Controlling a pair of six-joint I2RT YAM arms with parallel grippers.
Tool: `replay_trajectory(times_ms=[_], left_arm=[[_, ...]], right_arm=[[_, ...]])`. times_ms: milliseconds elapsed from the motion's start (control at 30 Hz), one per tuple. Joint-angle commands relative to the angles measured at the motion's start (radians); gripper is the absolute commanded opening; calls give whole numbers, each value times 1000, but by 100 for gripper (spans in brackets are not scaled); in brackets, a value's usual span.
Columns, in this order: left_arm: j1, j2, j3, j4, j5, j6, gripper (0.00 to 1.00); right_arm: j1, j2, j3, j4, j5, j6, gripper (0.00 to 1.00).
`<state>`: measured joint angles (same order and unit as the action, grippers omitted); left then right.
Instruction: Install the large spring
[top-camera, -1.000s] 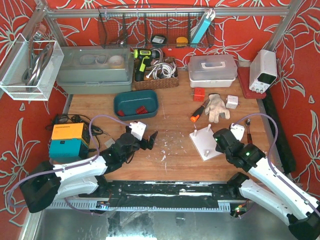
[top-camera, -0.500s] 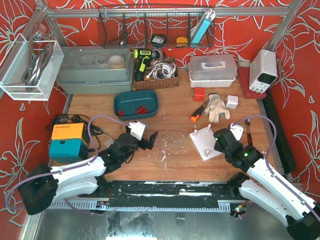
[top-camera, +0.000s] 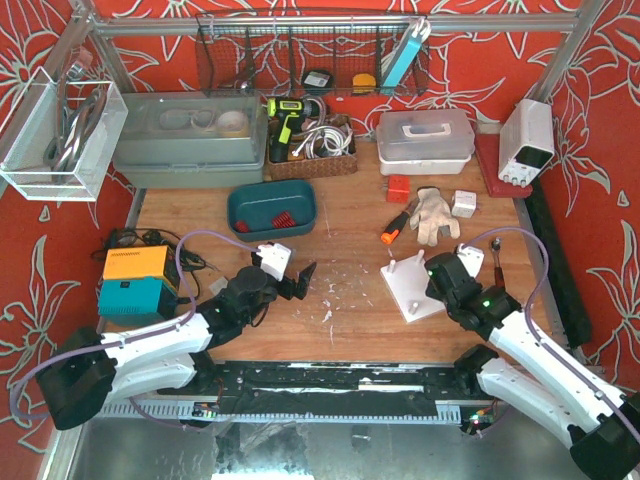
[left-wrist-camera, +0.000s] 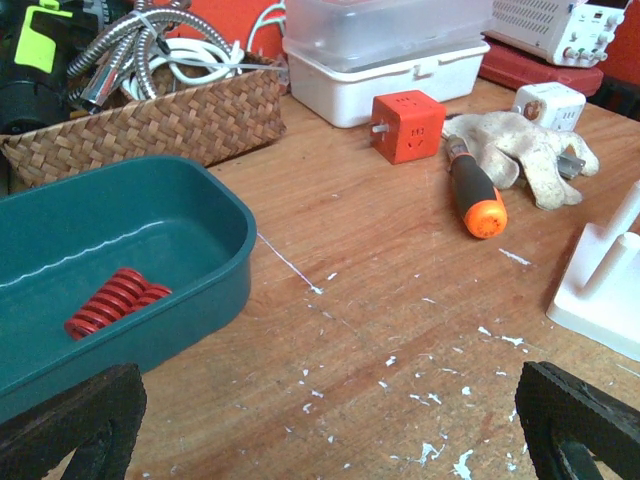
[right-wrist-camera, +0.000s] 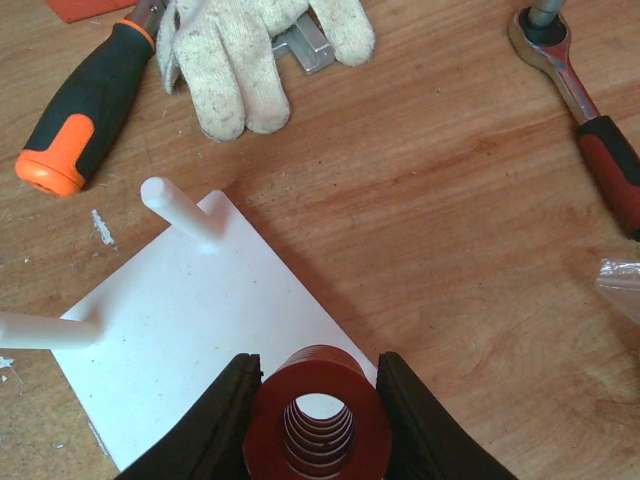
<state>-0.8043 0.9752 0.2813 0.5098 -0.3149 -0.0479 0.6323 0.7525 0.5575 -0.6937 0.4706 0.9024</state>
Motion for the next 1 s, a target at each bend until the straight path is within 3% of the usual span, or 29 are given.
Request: replay_trajectory(times_ms=[0,333,667,967], left_arm=[[-3,-9,-6,26,1,5,100],[-3,-24,-7,23,2,4,100],[-2,-37,-9,17,-2,6,100],[-3,-38,-13,24,-4,9,100]], right_arm=[[-11,-29,36,-14,48,-34,0],[-15,-62,36,-55,-47,-20,0],[-15,-35,85,-146,-20,-42,0],[-15,-1,51,-121,-28,-39,0]])
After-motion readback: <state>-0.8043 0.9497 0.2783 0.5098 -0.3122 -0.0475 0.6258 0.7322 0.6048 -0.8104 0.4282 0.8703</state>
